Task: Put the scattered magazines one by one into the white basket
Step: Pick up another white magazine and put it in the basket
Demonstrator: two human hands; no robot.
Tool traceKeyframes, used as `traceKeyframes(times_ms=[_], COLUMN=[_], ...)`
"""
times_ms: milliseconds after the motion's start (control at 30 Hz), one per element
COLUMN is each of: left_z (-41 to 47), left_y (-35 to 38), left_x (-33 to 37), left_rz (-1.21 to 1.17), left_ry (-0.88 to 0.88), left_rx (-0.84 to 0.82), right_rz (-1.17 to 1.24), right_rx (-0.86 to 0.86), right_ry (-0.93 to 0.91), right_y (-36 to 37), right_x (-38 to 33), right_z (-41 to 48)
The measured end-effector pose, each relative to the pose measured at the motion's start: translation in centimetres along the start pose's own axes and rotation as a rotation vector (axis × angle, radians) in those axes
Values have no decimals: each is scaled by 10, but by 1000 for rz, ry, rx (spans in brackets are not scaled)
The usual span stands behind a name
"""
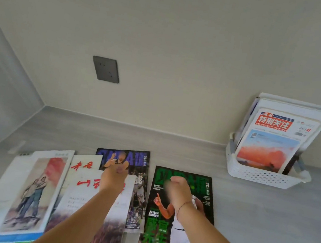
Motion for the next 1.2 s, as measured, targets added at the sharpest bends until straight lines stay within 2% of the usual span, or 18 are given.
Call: traceKeyframes(times_ms=[167,333,433,533,633,700,800,900,1000,1133,1200], left_z=[1,13,22,29,30,27,16,7,8,17,19], left_y=[-71,-119,-149,-180,-200,-200,-176,-153,-144,-143,-144], left_x=[-62,-93,-104,-117,-131,-133,-129,-128,-126,-130,-131], left_rz=[18,11,70,266,298,312,159,113,39,-124,-193], left_ry=[-102,-78,-45,-50,-89,-67,6,-17,-118,-316,-338], left_rx=[55,37,89,119,82,28,-119,-212,-230,-244,-261], right_rz=[-23,-81,-88,-137,-182,-278,-485,-493,-439,-254,-132], right_rx=[-99,25,103,43,-30,36,237,337,364,333,275], right_ry=[26,-3,-36,-81,-89,-46,68,187,242,179,154], right_y=[85,129,150,184,217,224,209,191,178,175,175], right_x=[4,-5,-15,-27,-35,-37,-34,-21,-13,-12,-13], right_z=[-23,-41,-49,-56,-62,-63,-66,-67,-63,-48,-43])
Point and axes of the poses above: each hand's wrist, its own z-axis towards the middle knuckle, its own y-axis out of the palm, x = y × z, the point moved 6 cm from there along z, towards the middle knuckle, and after that the axes turned 10 degrees about -z, right-handed, at the moved point
